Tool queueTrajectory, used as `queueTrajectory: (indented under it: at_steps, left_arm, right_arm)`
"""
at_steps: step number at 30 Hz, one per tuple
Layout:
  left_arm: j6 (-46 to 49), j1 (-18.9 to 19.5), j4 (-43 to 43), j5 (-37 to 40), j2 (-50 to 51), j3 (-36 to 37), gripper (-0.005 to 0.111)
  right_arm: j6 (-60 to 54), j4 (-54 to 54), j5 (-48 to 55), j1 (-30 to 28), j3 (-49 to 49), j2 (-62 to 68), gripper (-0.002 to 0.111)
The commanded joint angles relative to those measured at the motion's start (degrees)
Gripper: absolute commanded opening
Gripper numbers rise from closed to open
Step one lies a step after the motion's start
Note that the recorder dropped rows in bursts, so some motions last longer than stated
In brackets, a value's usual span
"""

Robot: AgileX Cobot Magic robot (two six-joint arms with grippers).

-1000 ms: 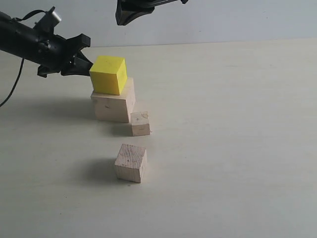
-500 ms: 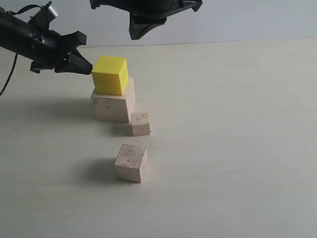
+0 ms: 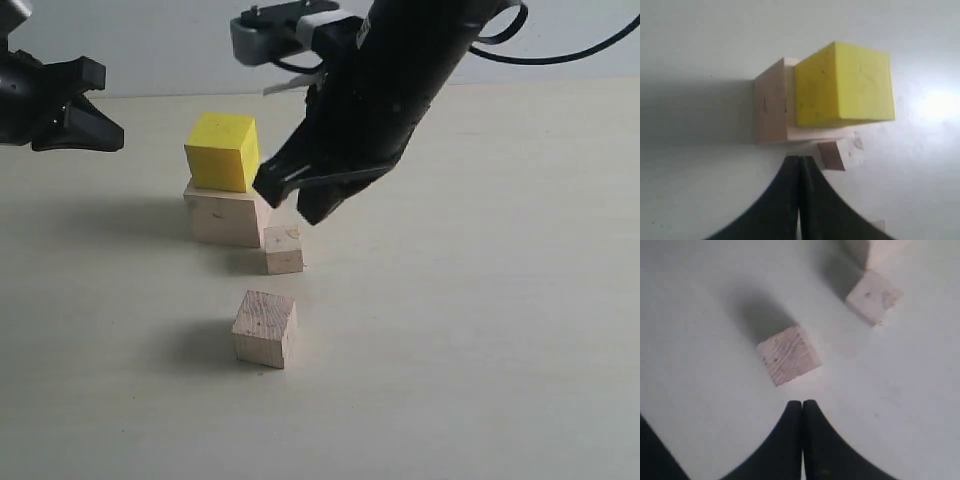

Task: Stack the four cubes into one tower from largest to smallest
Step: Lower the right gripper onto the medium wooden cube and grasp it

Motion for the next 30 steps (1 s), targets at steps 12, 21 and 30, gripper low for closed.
queueTrajectory:
  at_steps: [12, 21, 30]
  left_arm:
    - [-2.73, -0.21, 5.95, 2.77, -12.21, 6.45, 0.000]
    - [-7.34, -0.21, 8.85, 5.34, -27.16, 8.28, 0.000]
    - [-7.34, -0.21, 9.01, 5.42, -29.23, 8.70, 0.000]
  right_arm:
    - [-25.59, 6.91, 3.68, 0.08, 0.23, 6.45, 0.031]
    - [-32.97, 8.96, -0.08, 0.08, 0.23, 9.65, 0.067]
    - [-40.71, 11.53, -3.18, 2.99, 0.23, 13.41, 0.069]
